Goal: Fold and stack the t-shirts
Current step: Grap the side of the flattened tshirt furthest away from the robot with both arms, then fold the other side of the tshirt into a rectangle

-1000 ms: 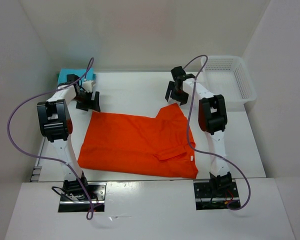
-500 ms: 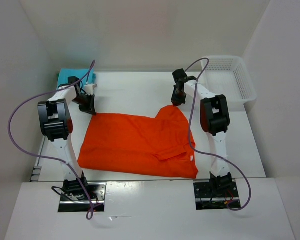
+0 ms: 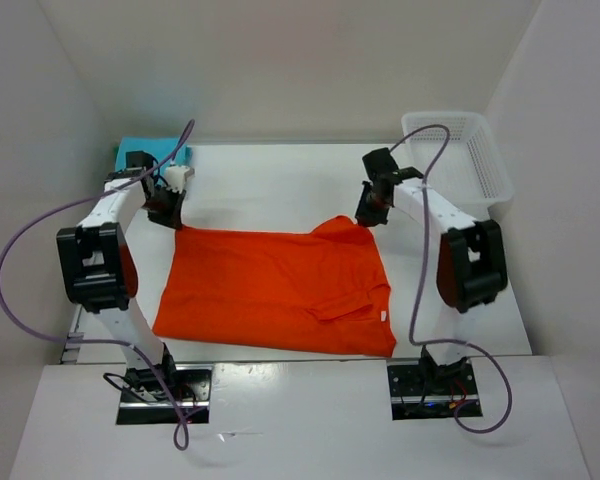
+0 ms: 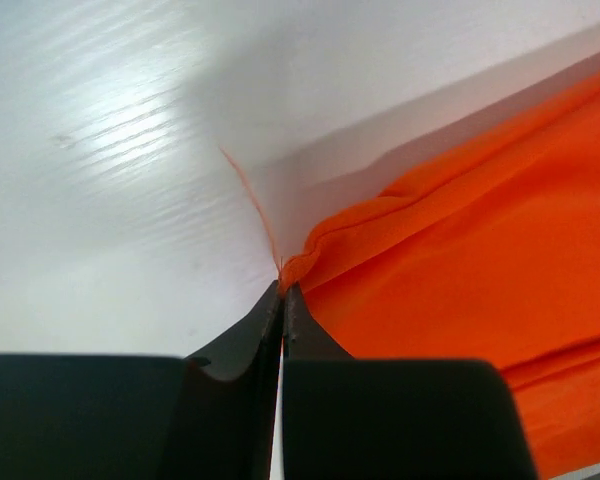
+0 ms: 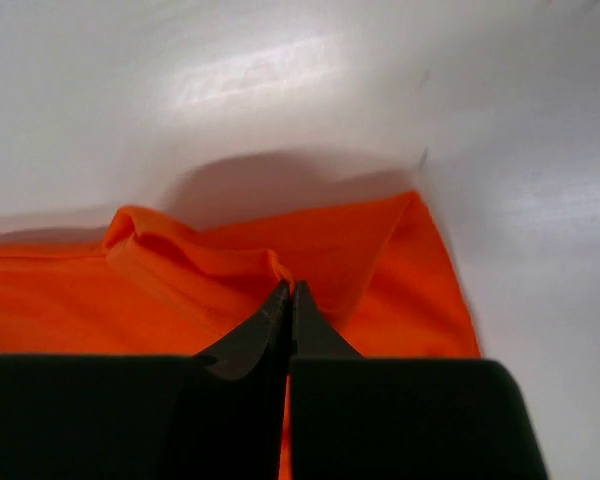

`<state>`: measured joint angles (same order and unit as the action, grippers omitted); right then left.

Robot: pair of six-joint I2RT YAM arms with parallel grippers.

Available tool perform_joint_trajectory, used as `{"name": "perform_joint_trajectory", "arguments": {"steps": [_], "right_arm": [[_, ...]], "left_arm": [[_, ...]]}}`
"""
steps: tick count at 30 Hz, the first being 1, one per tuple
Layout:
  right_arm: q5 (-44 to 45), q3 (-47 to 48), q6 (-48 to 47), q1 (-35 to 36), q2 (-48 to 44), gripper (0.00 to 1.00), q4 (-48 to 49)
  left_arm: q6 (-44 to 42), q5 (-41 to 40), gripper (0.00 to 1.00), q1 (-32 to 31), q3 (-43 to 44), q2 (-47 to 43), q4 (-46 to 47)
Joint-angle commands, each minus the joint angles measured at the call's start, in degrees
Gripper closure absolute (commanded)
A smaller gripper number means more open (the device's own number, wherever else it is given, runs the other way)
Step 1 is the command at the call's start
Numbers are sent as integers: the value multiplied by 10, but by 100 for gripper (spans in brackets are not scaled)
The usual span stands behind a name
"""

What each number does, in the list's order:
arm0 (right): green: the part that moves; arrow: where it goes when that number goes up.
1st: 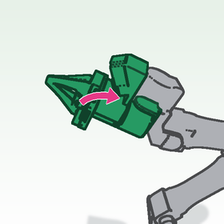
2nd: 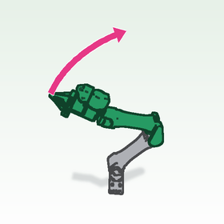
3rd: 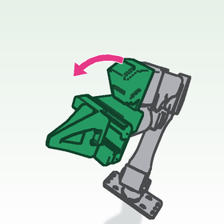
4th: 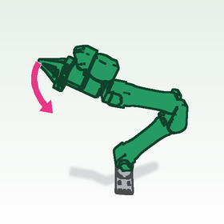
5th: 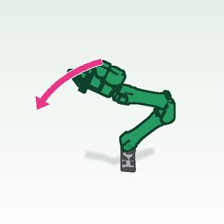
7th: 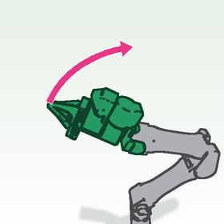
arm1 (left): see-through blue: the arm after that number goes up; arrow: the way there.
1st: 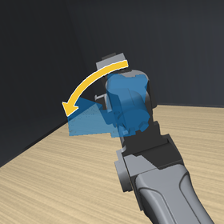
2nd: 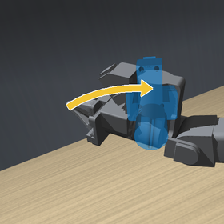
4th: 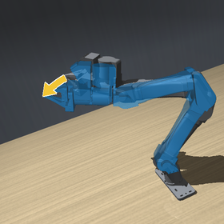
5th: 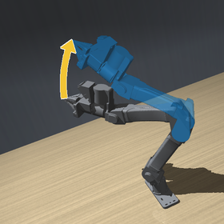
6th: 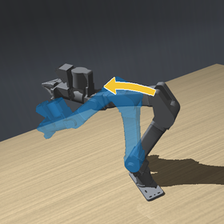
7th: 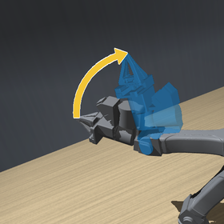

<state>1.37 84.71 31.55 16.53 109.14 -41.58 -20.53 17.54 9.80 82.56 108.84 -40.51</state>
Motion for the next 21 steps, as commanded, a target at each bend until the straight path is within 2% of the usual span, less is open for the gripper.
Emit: {"name": "perform_joint_trajectory", "arguments": {"steps": [1, 2, 9, 15, 21], "right_arm": [[3, -82, 38, 24, -123, 100, 1], [3, -102, 47, 32, -165, 100, 1], [-3, -266, 135, 75, -292, 100, 1], [10, -306, 199, 145, -321, 100, -29], [61, -300, 222, 162, -356, 100, -91]], "left_arm": [[-64, -22, 100, 0, -32, -102, 3], [-71, -28, 100, 0, -60, -116, 3], [-115, -96, 100, 0, -184, -187, 22], [-121, -103, 100, 0, -232, -216, 36], [-121, -86, 100, 0, -232, -243, 25]]}}
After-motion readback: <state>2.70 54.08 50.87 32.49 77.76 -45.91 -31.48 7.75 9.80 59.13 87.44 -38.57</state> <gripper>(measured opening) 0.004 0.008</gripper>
